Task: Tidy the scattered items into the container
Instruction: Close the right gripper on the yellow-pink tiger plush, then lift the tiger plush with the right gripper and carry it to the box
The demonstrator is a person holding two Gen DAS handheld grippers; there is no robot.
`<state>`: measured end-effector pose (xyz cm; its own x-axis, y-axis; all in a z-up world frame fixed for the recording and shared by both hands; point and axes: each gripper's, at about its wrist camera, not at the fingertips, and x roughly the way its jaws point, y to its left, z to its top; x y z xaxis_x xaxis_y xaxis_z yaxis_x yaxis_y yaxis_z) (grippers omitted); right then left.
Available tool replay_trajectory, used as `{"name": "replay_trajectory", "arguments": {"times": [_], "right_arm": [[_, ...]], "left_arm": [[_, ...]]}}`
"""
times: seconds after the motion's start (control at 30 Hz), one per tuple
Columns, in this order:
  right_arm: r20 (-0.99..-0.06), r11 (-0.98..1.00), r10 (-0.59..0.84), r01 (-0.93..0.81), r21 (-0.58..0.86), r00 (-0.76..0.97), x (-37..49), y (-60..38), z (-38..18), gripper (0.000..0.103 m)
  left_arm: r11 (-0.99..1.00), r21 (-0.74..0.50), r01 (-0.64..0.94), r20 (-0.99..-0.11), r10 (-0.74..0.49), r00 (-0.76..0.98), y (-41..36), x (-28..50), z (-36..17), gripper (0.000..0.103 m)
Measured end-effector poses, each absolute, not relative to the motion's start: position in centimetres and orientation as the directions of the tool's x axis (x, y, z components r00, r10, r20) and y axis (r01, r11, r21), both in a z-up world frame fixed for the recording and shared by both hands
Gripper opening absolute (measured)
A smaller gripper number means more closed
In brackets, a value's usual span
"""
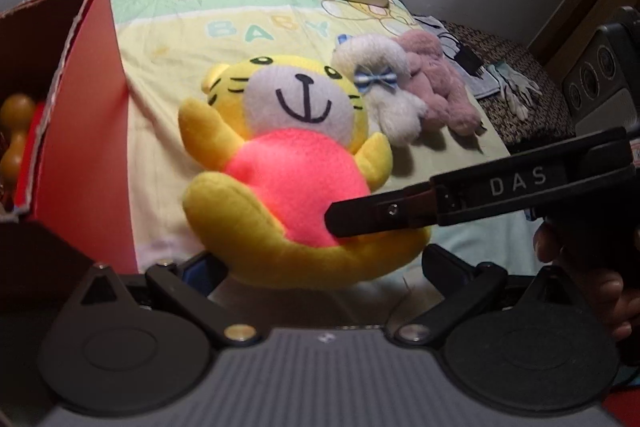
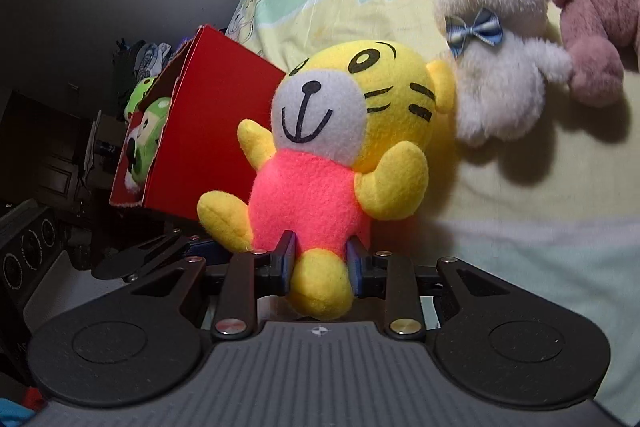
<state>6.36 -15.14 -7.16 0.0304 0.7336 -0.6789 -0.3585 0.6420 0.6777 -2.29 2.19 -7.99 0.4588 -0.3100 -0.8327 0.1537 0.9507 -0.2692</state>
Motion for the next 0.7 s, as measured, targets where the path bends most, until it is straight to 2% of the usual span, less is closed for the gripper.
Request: {"name": "replay_trajectory", "arguments": {"times": [0.27, 0.3, 0.37, 0.43, 0.57, 0.7], "right_arm": [[-0.699, 0.668, 0.714, -0.331, 0.667, 0.033, 3.2, -16.3, -7.2, 0.032], [-0.698, 0.673, 0.714, -0.32, 0.667, 0.048, 3.2, -16.6, -7.3, 0.037], [-0.689, 0.684, 0.718, -0.275, 0.675, 0.094, 3.4, -17.4, -7.4, 0.039], [-0.675, 0.683, 0.728, -0.219, 0.697, 0.12, 3.8, -18.0, -7.7, 0.053], [-0.664, 0.677, 0.735, -0.118, 0.726, 0.136, 4.3, -18.7, -8.9, 0.054], [-0.67, 0.692, 0.719, -0.1, 0.715, 0.186, 4.4, -18.4, -9.2, 0.054]], "left_arm": [[0.938, -0.286, 0.195, -0.833, -0.344, 0.433, 1.7, -5.3, -8.3, 0.102], [0.939, -0.286, 0.193, -0.831, -0.343, 0.437, 1.8, -5.4, -8.3, 0.102], [0.943, -0.279, 0.18, -0.824, -0.331, 0.46, 2.2, -5.4, -8.1, 0.102], [0.949, -0.268, 0.167, -0.81, -0.315, 0.495, 2.8, -5.1, -7.6, 0.102], [0.956, -0.257, 0.142, -0.797, -0.293, 0.529, 3.3, -3.3, -7.4, 0.102], [0.957, -0.277, 0.081, -0.812, -0.279, 0.513, 3.7, -1.5, -8.4, 0.102]]}}
